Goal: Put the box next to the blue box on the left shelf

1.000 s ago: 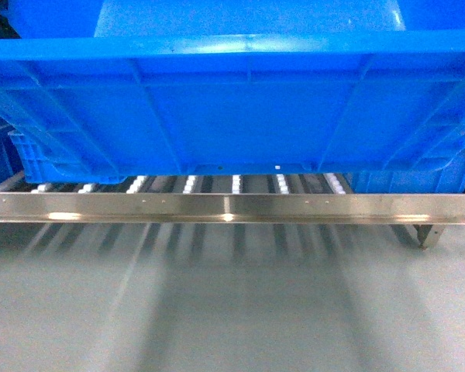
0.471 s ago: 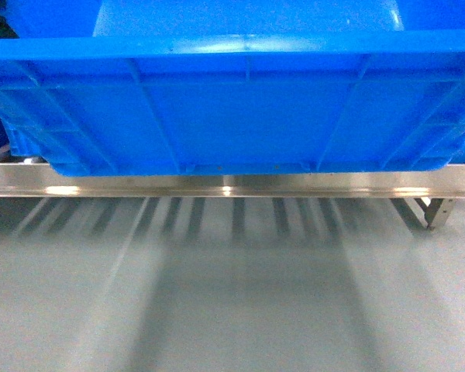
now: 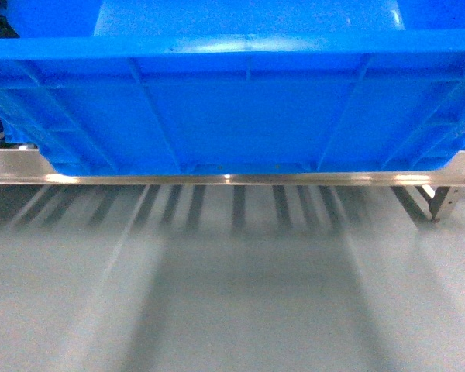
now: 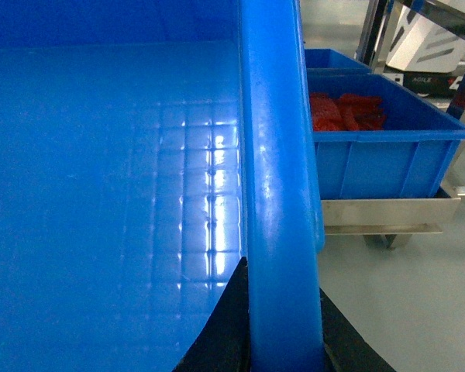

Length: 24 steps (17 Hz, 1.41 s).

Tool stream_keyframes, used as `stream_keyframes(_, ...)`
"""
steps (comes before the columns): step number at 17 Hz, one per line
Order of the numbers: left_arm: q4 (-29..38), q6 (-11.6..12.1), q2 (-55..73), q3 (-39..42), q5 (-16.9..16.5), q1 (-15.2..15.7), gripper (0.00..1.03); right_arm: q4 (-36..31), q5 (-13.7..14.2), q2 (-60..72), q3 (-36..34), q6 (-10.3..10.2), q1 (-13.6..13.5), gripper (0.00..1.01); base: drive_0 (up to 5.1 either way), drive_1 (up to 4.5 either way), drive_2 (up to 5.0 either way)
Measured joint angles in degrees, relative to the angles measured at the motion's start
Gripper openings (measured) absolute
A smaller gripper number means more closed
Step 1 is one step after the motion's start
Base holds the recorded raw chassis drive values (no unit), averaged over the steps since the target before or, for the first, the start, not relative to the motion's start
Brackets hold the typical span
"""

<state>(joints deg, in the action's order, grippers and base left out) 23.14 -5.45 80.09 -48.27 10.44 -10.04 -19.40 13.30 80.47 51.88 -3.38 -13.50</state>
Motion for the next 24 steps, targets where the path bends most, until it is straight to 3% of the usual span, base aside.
stream_keyframes(13, -0.09, -0.11, 0.07, 0.13, -0.02, 0.00, 0.08, 0.04, 0.00, 0.02, -0.11, 0.04, 0.00, 0.09, 0.0, 0.10, -0.1)
stream_keyframes(24, -0.13, -0.13, 0.00, 0.13, -0.04, 0.00, 0.08, 0.02, 0.00, -0.07, -0.11, 0.13, 0.00, 0.09, 0.0, 4.36, -4.3)
